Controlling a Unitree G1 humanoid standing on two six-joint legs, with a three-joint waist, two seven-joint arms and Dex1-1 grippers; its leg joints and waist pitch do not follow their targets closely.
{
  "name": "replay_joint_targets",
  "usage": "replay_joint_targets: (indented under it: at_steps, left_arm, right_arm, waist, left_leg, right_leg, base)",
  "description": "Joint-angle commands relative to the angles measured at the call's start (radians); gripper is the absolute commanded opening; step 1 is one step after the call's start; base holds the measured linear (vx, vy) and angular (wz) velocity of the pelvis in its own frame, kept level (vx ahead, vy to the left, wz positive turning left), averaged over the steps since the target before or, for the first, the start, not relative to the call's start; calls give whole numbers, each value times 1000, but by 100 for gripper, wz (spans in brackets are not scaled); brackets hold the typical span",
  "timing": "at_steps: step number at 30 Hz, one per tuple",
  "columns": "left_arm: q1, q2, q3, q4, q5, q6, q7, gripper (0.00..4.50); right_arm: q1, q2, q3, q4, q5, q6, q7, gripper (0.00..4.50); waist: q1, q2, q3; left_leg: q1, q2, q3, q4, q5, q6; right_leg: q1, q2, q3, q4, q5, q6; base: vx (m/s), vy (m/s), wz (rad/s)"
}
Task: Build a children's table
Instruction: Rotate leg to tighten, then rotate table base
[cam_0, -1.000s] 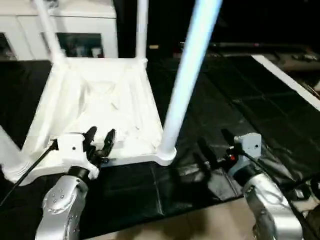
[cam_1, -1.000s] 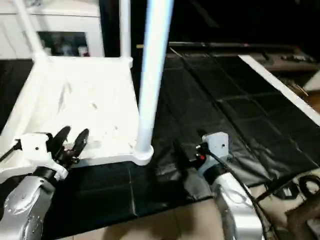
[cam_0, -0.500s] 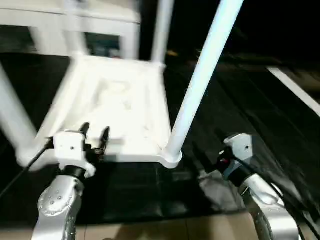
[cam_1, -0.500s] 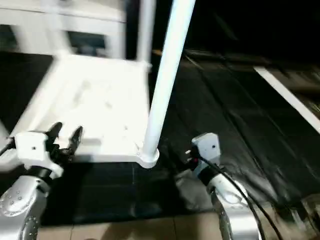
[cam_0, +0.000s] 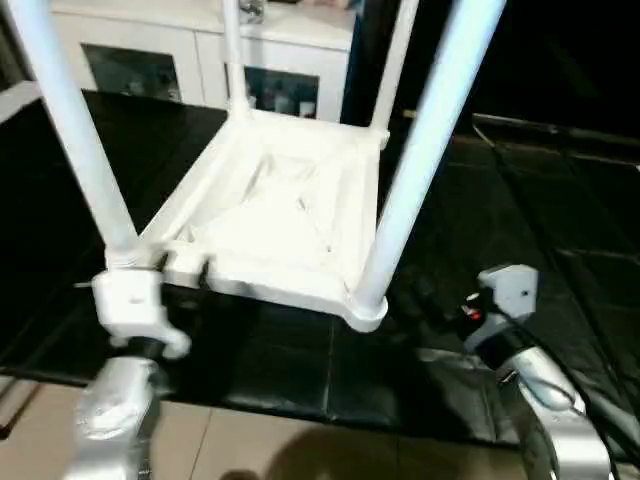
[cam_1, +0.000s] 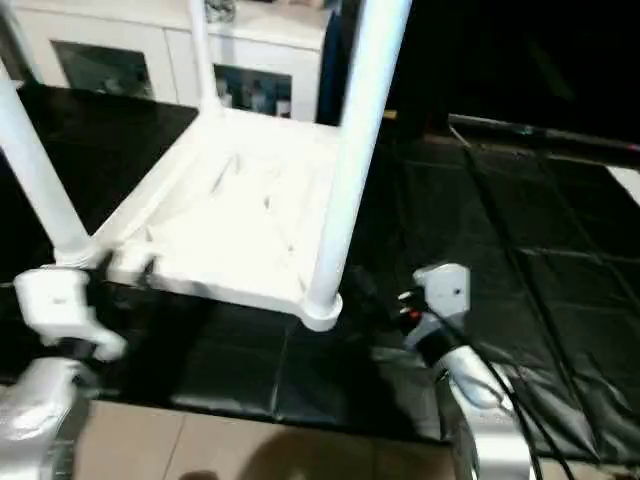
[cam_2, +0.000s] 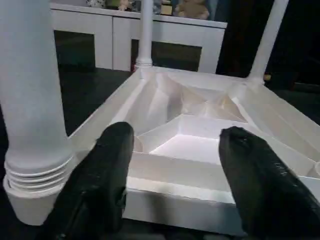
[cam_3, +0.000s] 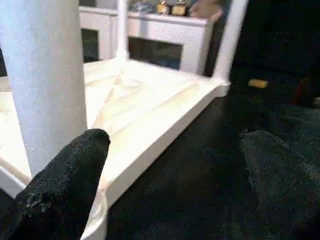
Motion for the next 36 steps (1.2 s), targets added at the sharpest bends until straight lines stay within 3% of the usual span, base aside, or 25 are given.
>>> replay_joint_targets:
  at_steps: [1, 2, 4, 6, 7, 9, 11, 12, 14, 16, 17, 18, 20, 21, 23, 26, 27, 28, 29, 30, 36]
  left_arm:
    - [3, 2, 0, 10, 17, -9, 20, 340]
    - [5, 1, 4, 12, 19, -19, 26, 352]
    - [10, -8, 24, 10, 39, -41, 65, 365]
    - [14, -19, 35, 2, 57, -51, 97, 373]
    - [15, -22, 38, -1, 62, -55, 108, 386]
    - [25, -30, 56, -18, 93, -69, 159, 405]
    - [33, -24, 59, -24, 122, -79, 180, 413]
    - [43, -22, 64, -28, 144, -85, 204, 424]
    - [46, -28, 78, -29, 152, -87, 227, 444]
    - [51, -44, 108, -39, 162, -84, 273, 448]
    - [51, -44, 108, -39, 162, -84, 273, 448]
    - [59, -60, 133, -45, 146, -84, 293, 448]
    - [62, -64, 137, -45, 134, -81, 292, 448]
    - [61, -64, 141, -42, 126, -79, 293, 448]
    - [58, -60, 142, -35, 106, -83, 284, 448]
    - [45, -44, 139, -28, 92, -82, 264, 448]
    - [37, -36, 140, -24, 88, -80, 255, 448]
    - [29, -29, 144, -21, 89, -76, 251, 448]
    - [25, -25, 147, -20, 94, -72, 252, 448]
    - [16, -17, 159, -16, 94, -70, 256, 448]
    - [0, 19, 202, -13, 28, -113, 232, 448]
  right_arm:
    - [0, -13, -23, 2, 21, -2, 18, 450]
    - [-1, -25, -18, 4, 14, -3, 24, 450]
    - [11, -89, 21, -1, 27, 27, 124, 450]
    - [24, -135, 40, -9, 58, 59, 211, 450]
    - [27, -147, 45, -10, 67, 62, 233, 450]
    - [30, -164, 42, -48, 153, 122, 304, 450]
    - [27, -171, 47, -63, 182, 150, 331, 450]
    - [27, -183, 58, -86, 233, 201, 378, 450]
    - [26, -191, 70, -91, 248, 214, 400, 450]
    - [23, -209, 99, -101, 281, 249, 451, 450]
    - [23, -209, 99, -101, 281, 249, 451, 450]
    - [6, -213, 129, -109, 307, 293, 489, 450]
    - [-8, -206, 138, -103, 308, 302, 496, 450]
    - [-21, -197, 145, -87, 305, 299, 505, 450]
    - [-50, -172, 160, -56, 294, 288, 506, 450]
    - [-88, -131, 171, -37, 273, 261, 461, 450]
    - [-100, -112, 173, -22, 263, 244, 442, 450]
    - [-109, -92, 174, -6, 257, 229, 422, 450]
    - [-112, -79, 173, 3, 250, 217, 407, 450]
    - [-112, -59, 173, 14, 252, 209, 395, 450]
    - [-81, 25, 108, 61, 248, 145, 286, 450]
  waist:
    - [-12, 4, -21]
    - [-18, 7, -23]
    - [-39, 11, -32]
    - [-47, 11, -29]
    - [-47, 8, -29]
    - [-48, 6, -32]
    - [-47, 3, -40]
    - [-47, -5, -44]
    - [-42, -4, -48]
    - [-36, -10, -54]
    - [-36, -9, -54]
    - [-35, -19, -52]
    - [-34, -16, -49]
    - [-34, -25, -46]
    - [-34, -20, -45]
    - [-33, -23, -42]
    - [-36, -24, -41]
    - [-37, -30, -41]
    - [-37, -26, -40]
    - [-38, -29, -39]
    - [-36, -26, -44]
  left_leg:
    - [4, 58, -27, -80, -288, 27]
    - [0, 65, -32, -87, -297, 23]
    - [-10, 90, -49, -102, -338, 22]
    - [1, 89, -43, -99, -363, 33]
    - [-7, 86, -42, -98, -333, 41]
    - [-13, 87, -41, -96, -298, 56]
    - [-19, 90, -41, -92, -233, 72]
    - [-19, 94, -39, -88, -187, 88]
    - [-22, 93, -36, -81, -121, 110]
    - [-27, 91, -33, -75, -53, 131]
    - [-26, 92, -32, -74, -51, 136]
    - [-28, 92, -33, -75, -48, 144]
    - [-25, 95, -32, -76, -66, 143]
    - [-24, 96, -32, -79, -88, 132]
    - [-20, 98, -34, -82, -118, 105]
    - [-16, 99, -36, -87, -155, 71]
    - [-13, 98, -36, -89, -169, 58]
    - [-15, 96, -36, -90, -179, 50]
    - [-14, 97, -37, -92, -186, 43]
    - [-10, 96, -36, -91, -197, 35]
    - [-12, 99, -37, -94, -173, 23]
  right_leg:
    - [16, -151, 79, -162, -638, 85]
    - [17, -144, 74, -158, -611, 89]
    - [29, -140, 71, -141, -454, 63]
    - [20, -145, 78, -144, -423, 28]
    - [26, -151, 83, -142, -403, 10]
    - [28, -152, 84, -139, -390, 1]
    - [34, -151, 87, -127, -301, -14]
    - [32, -149, 90, -118, -229, -28]
    - [35, -151, 91, -105, -142, -52]
    - [38, -148, 88, -94, -44, -64]
    - [37, -150, 88, -94, -37, -65]
    - [38, -151, 86, -92, -44, -68]
    - [33, -151, 83, -101, -90, -66]
    - [31, -151, 83, -106, -140, -57]
    - [27, -151, 84, -108, -185, -53]
    - [26, -155, 87, -114, -223, -45]
    - [21, -155, 87, -114, -234, -45]
    - [25, -157, 87, -117, -251, -39]
    - [23, -157, 87, -116, -260, -38]
    - [20, -156, 87, -118, -267, -34]
    - [23, -156, 91, -105, -191, -49]
  base:
    - [-16, 53, -3]
    - [-21, 55, -7]
    - [-21, 57, -8]
    - [-1, 53, -1]
    - [0, 0, 0]
    - [0, 0, 0]
    - [0, 0, 0]
    - [0, 0, 0]
    - [55, -15, 3]
    - [28, -9, 1]
    - [0, 0, 0]
    - [0, 0, 0]
    - [0, 0, 0]
    - [0, 0, 0]
    - [0, 0, 0]
    - [0, 0, 0]
    - [0, 0, 0]
    - [0, 0, 0]
    - [0, 0, 0]
    - [0, 0, 0]
    - [0, 0, 0]
